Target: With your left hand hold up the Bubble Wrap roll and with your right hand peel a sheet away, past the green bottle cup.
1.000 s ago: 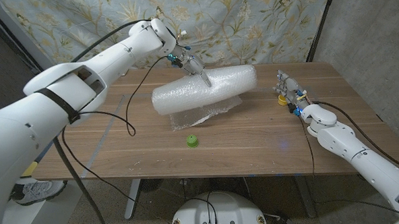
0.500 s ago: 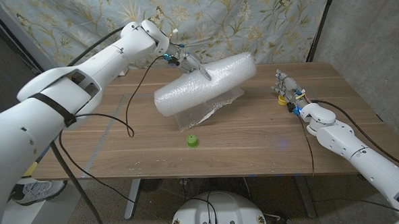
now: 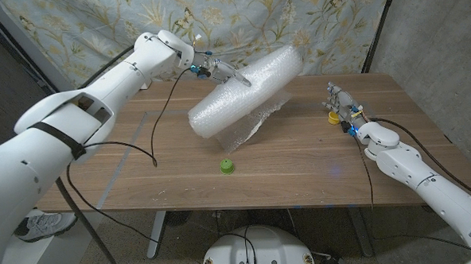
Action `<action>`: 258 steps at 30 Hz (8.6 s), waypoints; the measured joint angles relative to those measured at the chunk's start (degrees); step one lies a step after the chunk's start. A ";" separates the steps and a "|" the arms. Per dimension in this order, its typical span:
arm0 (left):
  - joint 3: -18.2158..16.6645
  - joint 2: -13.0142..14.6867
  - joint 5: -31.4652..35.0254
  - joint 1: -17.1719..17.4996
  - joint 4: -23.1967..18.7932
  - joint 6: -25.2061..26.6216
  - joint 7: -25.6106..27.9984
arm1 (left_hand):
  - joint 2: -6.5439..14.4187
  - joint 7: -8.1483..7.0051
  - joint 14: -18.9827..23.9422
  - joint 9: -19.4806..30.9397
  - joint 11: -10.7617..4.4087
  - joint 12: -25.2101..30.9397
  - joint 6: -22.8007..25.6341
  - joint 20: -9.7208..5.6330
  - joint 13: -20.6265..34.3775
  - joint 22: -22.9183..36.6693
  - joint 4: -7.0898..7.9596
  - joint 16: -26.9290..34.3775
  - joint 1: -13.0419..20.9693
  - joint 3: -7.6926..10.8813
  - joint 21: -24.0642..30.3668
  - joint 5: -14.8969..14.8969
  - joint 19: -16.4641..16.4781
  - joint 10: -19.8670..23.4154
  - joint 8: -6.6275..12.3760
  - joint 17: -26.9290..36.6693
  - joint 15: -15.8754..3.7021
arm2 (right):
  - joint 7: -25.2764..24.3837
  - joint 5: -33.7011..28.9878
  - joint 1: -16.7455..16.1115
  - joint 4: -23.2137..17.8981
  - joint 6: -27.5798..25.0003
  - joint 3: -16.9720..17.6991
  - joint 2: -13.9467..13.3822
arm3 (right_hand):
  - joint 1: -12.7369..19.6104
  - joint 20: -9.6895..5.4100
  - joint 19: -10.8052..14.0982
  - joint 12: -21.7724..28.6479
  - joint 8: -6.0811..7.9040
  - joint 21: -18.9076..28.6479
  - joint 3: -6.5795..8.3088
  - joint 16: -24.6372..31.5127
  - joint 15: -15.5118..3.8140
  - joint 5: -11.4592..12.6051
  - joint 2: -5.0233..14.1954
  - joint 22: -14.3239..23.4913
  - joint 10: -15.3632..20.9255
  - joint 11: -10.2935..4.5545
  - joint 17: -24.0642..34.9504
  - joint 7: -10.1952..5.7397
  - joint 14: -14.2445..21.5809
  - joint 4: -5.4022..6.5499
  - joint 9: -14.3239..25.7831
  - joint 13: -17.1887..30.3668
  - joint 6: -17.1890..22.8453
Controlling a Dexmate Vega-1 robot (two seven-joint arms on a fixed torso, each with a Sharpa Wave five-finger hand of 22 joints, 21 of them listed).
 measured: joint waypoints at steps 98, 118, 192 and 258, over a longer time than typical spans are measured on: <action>-20.69 -24.77 -23.68 6.07 44.49 -14.65 5.09 | 0.73 -0.86 0.60 0.00 -0.53 -1.40 -0.05 0.40 2.78 -0.21 -0.44 -3.56 -0.73 0.11 3.34 0.78 -3.68 0.08 0.17 2.18 -1.03 | -0.24 -1.78 -7.56 -18.73 -5.29 2.22 -9.62 | 2.46 1.62 3.24 1.30 0.59 0.66 0.01 0.68 4.53 0.00 -3.38 -0.13 5.89 6.30 -0.81 6.11 4.89 -3.50 0.00 0.16 1.72; -24.83 -28.47 -21.41 7.42 45.76 -13.77 11.34 | 1.04 -1.16 0.60 0.00 -0.53 -2.05 -0.35 0.82 3.41 -0.39 -0.44 -4.00 -1.04 0.11 3.72 1.23 -4.50 0.09 0.27 2.93 -1.03 | 1.56 -1.40 -7.42 -23.94 -11.39 2.05 -13.98 | 5.85 4.05 3.17 1.30 0.16 0.66 -0.08 0.67 6.17 0.27 -7.67 0.03 5.73 9.42 -0.67 6.35 5.30 -4.83 0.31 0.89 -3.29; -44.22 -37.88 -2.31 10.79 41.41 -10.69 15.80 | 1.19 -1.15 0.92 0.03 -0.92 -3.11 -0.32 1.12 4.53 -0.36 -0.44 -5.11 -1.19 0.11 5.54 1.22 -5.83 0.49 0.62 4.61 -1.33 | 17.94 0.19 4.78 -13.15 -13.01 -6.02 -11.46 | 13.01 1.87 11.69 5.11 2.16 1.78 0.86 2.28 3.83 0.50 -8.17 0.00 9.74 9.52 0.65 6.35 12.13 -4.01 0.80 4.92 0.63; -61.19 -44.22 11.91 11.58 41.42 -8.77 9.85 | 1.04 -1.39 1.02 0.03 -0.93 -3.77 -0.11 0.89 5.69 -0.42 -1.15 -5.83 -1.04 0.82 7.77 0.99 -7.03 0.51 1.59 6.04 -1.23 | 30.94 7.58 5.68 -5.88 -11.29 -3.52 -13.02 | 14.64 6.48 20.39 5.72 1.22 1.05 -1.39 3.33 6.48 0.21 -6.88 0.30 16.37 9.42 0.92 7.33 19.12 -2.58 0.83 6.50 10.25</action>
